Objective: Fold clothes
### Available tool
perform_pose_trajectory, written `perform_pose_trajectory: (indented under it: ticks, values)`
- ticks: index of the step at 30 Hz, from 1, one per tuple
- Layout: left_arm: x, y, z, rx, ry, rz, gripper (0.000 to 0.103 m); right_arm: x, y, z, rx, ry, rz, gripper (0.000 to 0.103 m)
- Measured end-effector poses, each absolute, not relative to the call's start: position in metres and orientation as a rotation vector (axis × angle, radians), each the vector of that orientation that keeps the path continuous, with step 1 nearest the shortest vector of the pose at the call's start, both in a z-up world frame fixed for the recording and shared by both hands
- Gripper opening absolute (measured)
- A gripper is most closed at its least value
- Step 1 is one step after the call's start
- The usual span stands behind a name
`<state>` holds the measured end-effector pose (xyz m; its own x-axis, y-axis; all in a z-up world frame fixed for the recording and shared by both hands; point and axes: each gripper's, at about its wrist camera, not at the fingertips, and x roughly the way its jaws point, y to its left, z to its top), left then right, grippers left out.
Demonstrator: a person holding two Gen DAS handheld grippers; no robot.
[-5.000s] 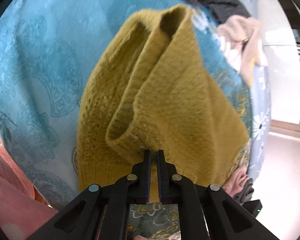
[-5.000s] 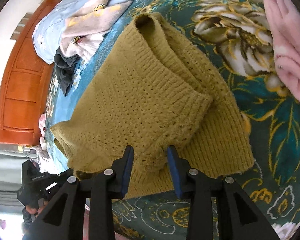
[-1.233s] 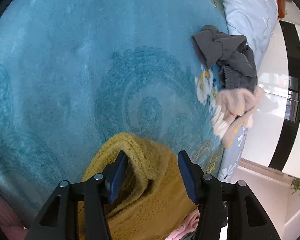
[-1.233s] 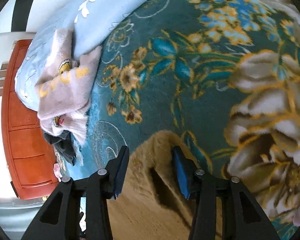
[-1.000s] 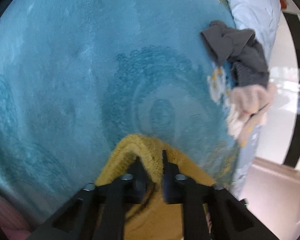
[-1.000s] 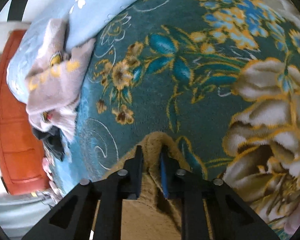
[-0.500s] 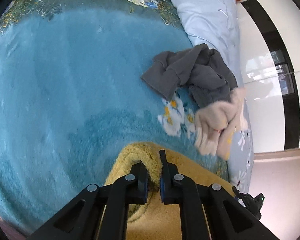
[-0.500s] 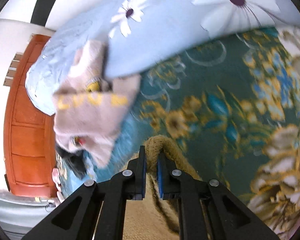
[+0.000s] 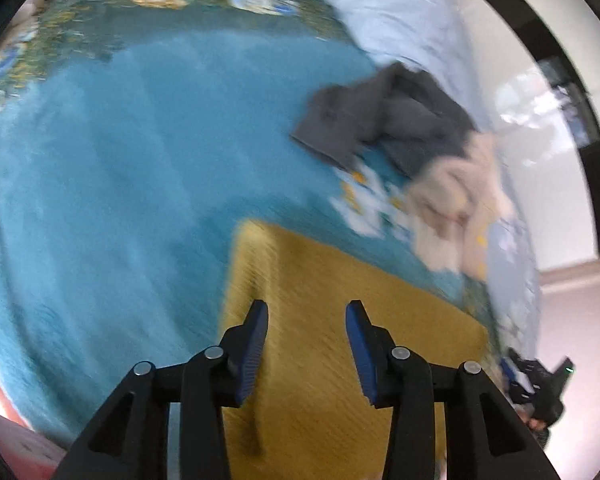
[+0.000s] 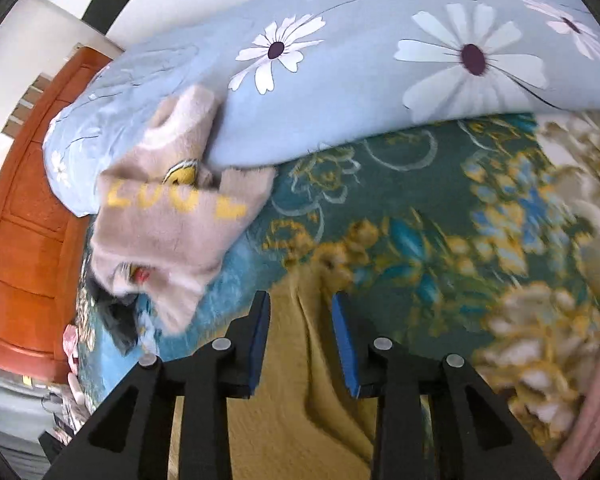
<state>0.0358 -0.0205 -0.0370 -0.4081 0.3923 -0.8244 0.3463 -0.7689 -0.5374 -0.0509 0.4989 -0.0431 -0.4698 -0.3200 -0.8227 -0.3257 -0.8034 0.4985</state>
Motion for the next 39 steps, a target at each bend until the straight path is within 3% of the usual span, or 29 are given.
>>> perform_pose_trajectory:
  ticks: [9, 15, 22, 32, 33, 35, 36, 39]
  values:
    - [0.075, 0.044, -0.089, -2.028, -0.944, 2.141, 0.044, 0.065, 0.484, -0.089, -1.859, 1.023, 2.334, 0.033]
    - [0.094, 0.027, -0.102, -2.087, -1.139, 2.076, 0.044, 0.084, 0.460, -0.115, -1.924, 1.145, 2.283, 0.033]
    - [0.107, 0.015, -0.093, -2.082, -1.242, 2.074, 0.044, 0.078, 0.444, -0.112, -1.953, 1.103, 2.288, 0.034]
    - [0.120, 0.017, -0.121, -2.094, -1.439, 1.980, 0.042, 0.081, 0.439, -0.115, -1.973, 1.106, 2.284, 0.034]
    - [0.120, 0.017, -0.123, -2.089, -1.450, 1.978, 0.040, 0.081, 0.439, -0.115, -1.969, 1.105, 2.284, 0.034]
    - [0.119, 0.018, -0.120, -2.081, -1.427, 2.008, 0.018, 0.082, 0.440, -0.113, -1.957, 1.098, 2.292, 0.034]
    - [0.119, 0.018, -0.118, -2.076, -1.412, 2.024, 0.014, 0.082, 0.439, -0.112, -1.949, 1.092, 2.295, 0.032]
    - [0.119, 0.024, -0.108, -2.079, -1.330, 2.068, 0.011, 0.082, 0.438, -0.108, -1.922, 1.068, 2.310, 0.011]
